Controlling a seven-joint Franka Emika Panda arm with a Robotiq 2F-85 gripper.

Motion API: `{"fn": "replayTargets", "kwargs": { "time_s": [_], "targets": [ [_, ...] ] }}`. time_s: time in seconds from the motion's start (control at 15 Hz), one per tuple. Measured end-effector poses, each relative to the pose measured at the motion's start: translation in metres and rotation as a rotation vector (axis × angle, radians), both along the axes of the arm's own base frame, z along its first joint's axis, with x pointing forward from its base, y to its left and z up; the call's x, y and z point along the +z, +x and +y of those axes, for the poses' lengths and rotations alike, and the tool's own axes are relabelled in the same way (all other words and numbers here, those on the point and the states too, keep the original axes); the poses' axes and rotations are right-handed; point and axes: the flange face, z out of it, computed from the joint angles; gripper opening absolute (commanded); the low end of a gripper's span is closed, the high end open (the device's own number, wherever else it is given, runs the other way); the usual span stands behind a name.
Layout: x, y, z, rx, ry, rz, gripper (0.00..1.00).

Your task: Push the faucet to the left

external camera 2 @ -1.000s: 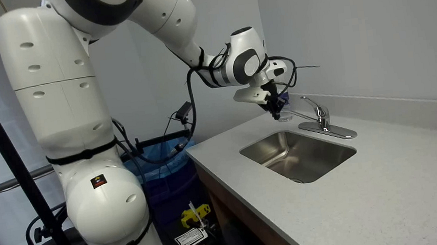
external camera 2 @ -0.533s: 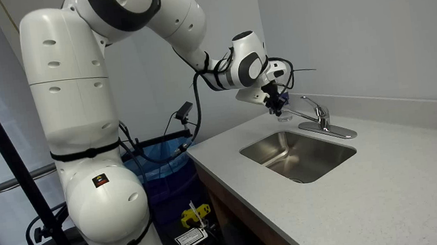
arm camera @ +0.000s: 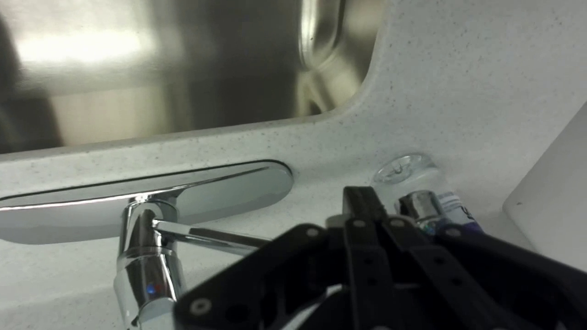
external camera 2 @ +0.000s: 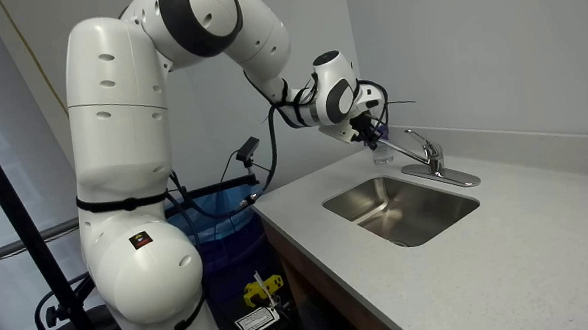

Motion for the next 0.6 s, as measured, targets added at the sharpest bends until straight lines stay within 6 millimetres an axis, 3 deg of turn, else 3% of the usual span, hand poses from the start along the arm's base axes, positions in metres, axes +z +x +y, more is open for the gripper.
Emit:
{"fn": "replayTargets", "kwargs": {
  "time_s": [0.6],
  "targets": [
    [-0.003,0.049,0.023,-0.117,0.073,-0.043,0.0]
  ]
}}
